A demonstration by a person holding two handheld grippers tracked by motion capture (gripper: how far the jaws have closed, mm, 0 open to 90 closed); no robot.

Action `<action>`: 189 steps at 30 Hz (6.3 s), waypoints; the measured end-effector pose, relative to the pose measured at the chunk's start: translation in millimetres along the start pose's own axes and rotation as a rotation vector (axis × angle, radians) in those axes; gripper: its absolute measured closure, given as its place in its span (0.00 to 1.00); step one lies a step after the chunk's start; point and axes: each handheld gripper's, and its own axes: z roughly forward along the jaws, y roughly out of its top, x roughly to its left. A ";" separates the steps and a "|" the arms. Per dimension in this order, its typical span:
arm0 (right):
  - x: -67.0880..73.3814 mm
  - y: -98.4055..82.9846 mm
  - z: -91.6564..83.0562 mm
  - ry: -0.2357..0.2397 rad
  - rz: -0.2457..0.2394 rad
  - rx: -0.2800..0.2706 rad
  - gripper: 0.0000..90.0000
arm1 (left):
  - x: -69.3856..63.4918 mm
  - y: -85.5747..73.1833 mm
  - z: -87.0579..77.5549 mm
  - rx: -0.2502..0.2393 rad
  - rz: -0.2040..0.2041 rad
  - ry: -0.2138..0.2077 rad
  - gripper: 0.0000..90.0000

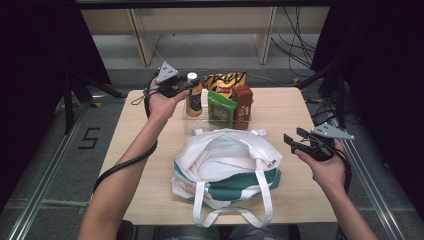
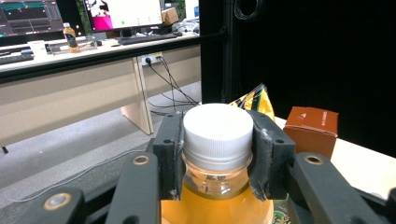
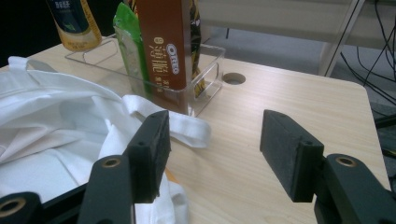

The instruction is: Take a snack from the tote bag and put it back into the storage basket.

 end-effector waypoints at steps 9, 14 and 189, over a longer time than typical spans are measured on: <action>1.1 -0.9 1.2 -0.004 0.010 -0.011 0.48 | 4.2 -9.1 3.8 0.019 -0.001 0.011 0.65; 0.0 -0.4 0.9 0.014 -0.004 0.001 0.48 | 5.7 -13.1 5.2 0.031 -0.002 0.019 0.65; 1.7 -1.1 4.3 0.016 -0.007 0.021 0.48 | -23.9 -61.5 -61.0 0.122 -0.106 0.044 0.32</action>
